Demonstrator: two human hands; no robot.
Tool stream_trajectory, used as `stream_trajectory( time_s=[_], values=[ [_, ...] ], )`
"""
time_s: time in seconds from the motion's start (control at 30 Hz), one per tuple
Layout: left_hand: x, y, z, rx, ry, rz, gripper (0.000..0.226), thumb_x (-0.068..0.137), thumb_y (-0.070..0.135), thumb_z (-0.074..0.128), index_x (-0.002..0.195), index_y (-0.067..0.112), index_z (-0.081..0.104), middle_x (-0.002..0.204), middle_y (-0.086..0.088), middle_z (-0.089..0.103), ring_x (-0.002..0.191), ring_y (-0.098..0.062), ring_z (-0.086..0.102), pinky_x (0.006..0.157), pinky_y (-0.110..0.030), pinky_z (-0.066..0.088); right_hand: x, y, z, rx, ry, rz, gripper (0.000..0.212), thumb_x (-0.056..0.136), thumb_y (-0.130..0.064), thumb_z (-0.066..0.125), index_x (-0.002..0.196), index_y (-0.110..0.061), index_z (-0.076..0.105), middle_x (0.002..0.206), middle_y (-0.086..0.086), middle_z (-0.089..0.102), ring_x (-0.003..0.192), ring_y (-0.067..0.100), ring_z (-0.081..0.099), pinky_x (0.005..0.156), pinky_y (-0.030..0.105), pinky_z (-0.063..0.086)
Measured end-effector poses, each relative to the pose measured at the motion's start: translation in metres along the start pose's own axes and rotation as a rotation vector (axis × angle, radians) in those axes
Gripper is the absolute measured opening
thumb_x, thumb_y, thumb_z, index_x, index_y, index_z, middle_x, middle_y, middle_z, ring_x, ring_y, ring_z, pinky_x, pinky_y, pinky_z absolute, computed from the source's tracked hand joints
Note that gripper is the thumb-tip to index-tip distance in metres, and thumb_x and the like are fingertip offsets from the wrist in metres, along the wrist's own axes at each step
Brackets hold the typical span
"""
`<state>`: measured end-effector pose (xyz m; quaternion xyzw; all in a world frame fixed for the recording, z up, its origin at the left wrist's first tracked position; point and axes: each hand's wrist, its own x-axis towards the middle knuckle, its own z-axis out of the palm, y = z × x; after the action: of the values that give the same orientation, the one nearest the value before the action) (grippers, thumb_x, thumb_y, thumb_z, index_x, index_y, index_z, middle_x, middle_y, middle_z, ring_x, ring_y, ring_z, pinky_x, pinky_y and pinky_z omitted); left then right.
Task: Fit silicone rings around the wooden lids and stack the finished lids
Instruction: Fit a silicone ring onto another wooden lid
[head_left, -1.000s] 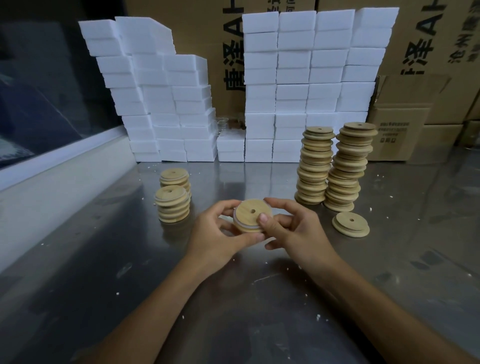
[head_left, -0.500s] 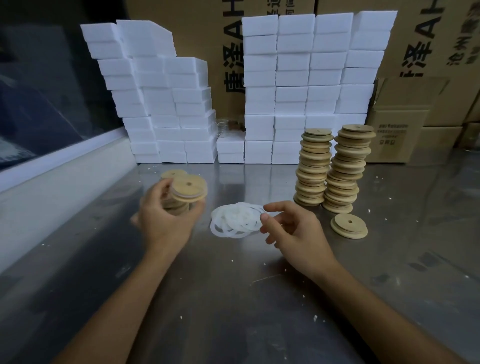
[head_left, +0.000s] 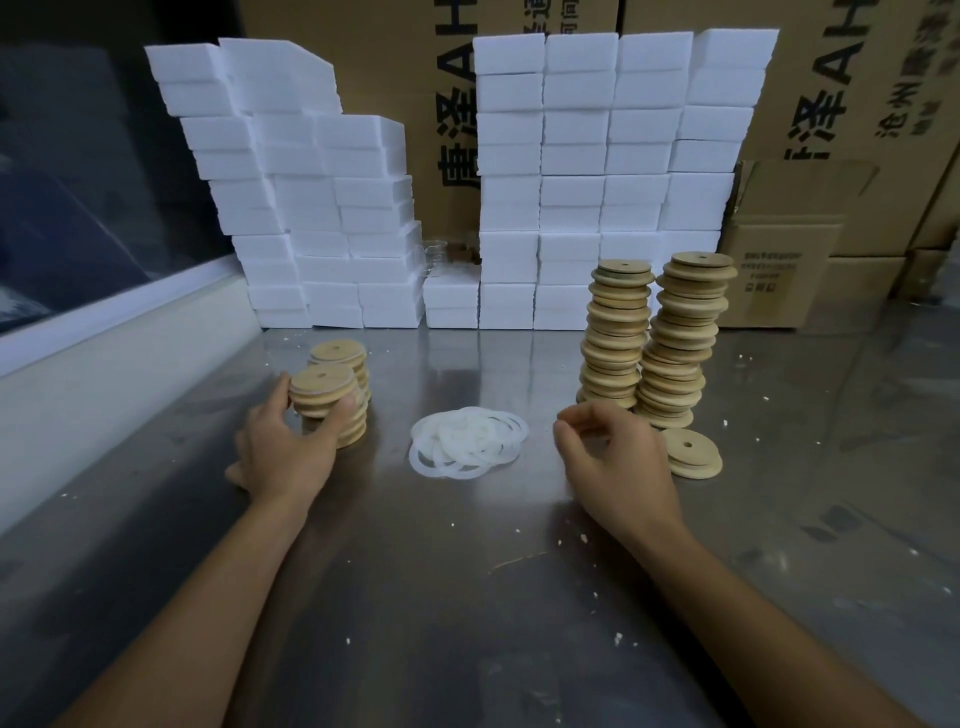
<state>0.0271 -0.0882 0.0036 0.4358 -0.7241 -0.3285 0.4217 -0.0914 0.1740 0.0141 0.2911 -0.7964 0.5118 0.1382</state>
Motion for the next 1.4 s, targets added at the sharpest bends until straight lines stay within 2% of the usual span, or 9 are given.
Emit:
stream_trajectory(
  time_s=[0.17,0.3,0.37,0.47,0.57,0.87,1.1,1.27,1.4],
  values=[
    [-0.007,0.009,-0.004,0.085,0.028,0.012,0.096,0.071,0.066,0.071,0.150,0.033,0.027,0.153,-0.007,0.030,0.141,-0.030,0.024,0.109,-0.054,0.017,0.008,0.014,-0.012,-0.394,0.006,0.201,0.036,0.085,-0.031,0.063,0.119,-0.023,0.067,0.128,0.000,0.060,0.127,0.024,0.045,0.111,0.049,0.030],
    [-0.026,0.019,-0.007,0.129,0.229,0.459,0.058,0.077,0.041,0.071,0.126,0.018,0.051,0.126,-0.012,0.051,0.120,-0.032,0.044,0.096,-0.047,0.029,0.011,0.023,-0.017,-0.584,-0.120,0.364,0.046,0.084,-0.039,0.060,0.128,-0.026,0.058,0.141,0.004,0.048,0.141,0.027,0.029,0.116,0.059,0.018],
    [-0.040,0.025,-0.002,0.128,0.147,0.703,0.032,0.076,0.026,0.070,0.104,0.011,0.064,0.105,-0.010,0.062,0.101,-0.033,0.056,0.086,-0.044,0.035,0.012,0.024,-0.018,-0.580,-0.114,0.371,0.039,0.085,-0.036,0.058,0.122,-0.025,0.060,0.134,0.004,0.052,0.134,0.028,0.036,0.111,0.056,0.028],
    [-0.053,0.030,0.009,0.196,-0.218,0.860,0.020,0.077,0.020,0.077,0.093,0.011,0.071,0.092,-0.003,0.065,0.088,-0.028,0.060,0.082,-0.043,0.045,0.011,0.025,-0.017,-0.550,-0.103,0.336,0.032,0.087,-0.027,0.057,0.118,-0.021,0.064,0.129,0.008,0.054,0.124,0.035,0.042,0.100,0.048,0.037],
    [-0.055,0.028,0.014,0.247,-0.467,0.828,0.019,0.080,0.034,0.076,0.092,0.020,0.074,0.093,0.006,0.065,0.089,-0.017,0.057,0.082,-0.040,0.047,0.013,0.026,-0.015,-0.491,-0.083,0.286,0.032,0.090,-0.028,0.058,0.119,-0.015,0.063,0.123,0.013,0.059,0.117,0.040,0.047,0.095,0.043,0.042],
    [-0.053,0.025,0.017,0.184,-0.533,0.699,0.013,0.084,0.022,0.072,0.075,0.029,0.067,0.080,0.021,0.054,0.082,-0.003,0.046,0.083,-0.036,0.042,0.011,0.025,-0.010,-0.427,-0.062,0.256,0.028,0.084,-0.040,0.069,0.106,-0.023,0.067,0.110,0.006,0.066,0.103,0.031,0.060,0.083,0.038,0.048],
    [-0.055,0.028,0.015,0.278,-0.487,0.716,0.023,0.089,0.017,0.062,0.076,0.031,0.051,0.078,0.023,0.046,0.085,-0.008,0.039,0.080,-0.033,0.030,0.011,0.026,-0.009,-0.321,-0.033,0.271,0.035,0.079,-0.037,0.074,0.108,-0.021,0.064,0.114,0.006,0.062,0.103,0.027,0.058,0.081,0.035,0.045],
    [-0.060,0.036,0.013,0.238,-0.284,0.687,0.017,0.092,0.009,0.055,0.085,0.024,0.051,0.076,0.011,0.051,0.082,-0.014,0.043,0.075,-0.031,0.019,0.012,0.026,-0.008,-0.204,-0.001,0.261,0.042,0.077,-0.036,0.077,0.114,-0.021,0.063,0.119,0.002,0.053,0.093,0.012,0.044,0.081,0.030,0.037],
    [-0.065,0.041,0.014,-0.147,-0.315,0.469,0.017,0.097,0.009,0.048,0.086,0.021,0.050,0.074,0.003,0.059,0.075,-0.022,0.057,0.074,-0.036,0.041,0.014,0.025,-0.007,-0.074,0.017,0.286,0.027,0.076,-0.020,0.073,0.102,-0.016,0.071,0.116,0.008,0.060,0.098,0.015,0.055,0.088,0.032,0.048]
  ],
)
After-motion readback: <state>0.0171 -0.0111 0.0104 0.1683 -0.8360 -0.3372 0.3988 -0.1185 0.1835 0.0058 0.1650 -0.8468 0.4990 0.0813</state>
